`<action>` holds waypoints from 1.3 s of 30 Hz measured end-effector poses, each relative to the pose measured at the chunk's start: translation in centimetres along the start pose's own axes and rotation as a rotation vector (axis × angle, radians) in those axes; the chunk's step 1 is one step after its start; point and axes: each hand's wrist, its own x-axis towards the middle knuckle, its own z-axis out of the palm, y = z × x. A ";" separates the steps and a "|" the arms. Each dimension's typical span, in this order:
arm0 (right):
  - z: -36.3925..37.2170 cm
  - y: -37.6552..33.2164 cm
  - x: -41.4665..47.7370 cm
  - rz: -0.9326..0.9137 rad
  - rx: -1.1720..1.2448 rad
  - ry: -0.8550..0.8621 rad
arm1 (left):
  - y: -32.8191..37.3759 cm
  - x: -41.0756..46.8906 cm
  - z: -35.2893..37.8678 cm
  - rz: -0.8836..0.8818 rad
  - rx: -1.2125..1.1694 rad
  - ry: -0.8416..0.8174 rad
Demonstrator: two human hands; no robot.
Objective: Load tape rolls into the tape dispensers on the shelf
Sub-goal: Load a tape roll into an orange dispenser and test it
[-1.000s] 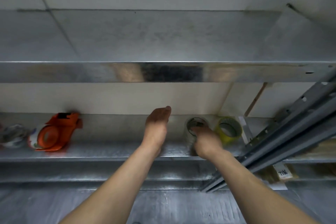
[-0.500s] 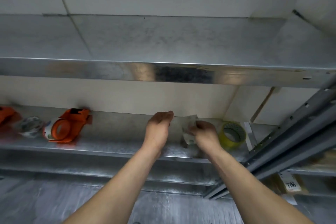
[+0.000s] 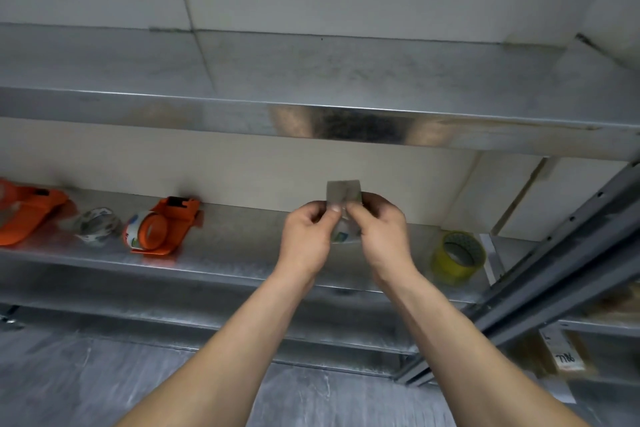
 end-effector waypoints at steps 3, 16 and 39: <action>1.3 -0.6 -1.3 -0.022 -0.024 -0.016 | 0.4 -0.7 -1.8 0.021 -0.039 -0.012; 14.2 -0.9 -9.7 0.045 0.030 -0.160 | 1.2 -5.0 -16.2 0.101 -0.106 0.112; 30.7 -1.6 -17.3 0.083 0.086 -0.602 | 3.5 -14.0 -32.7 0.069 -0.117 0.700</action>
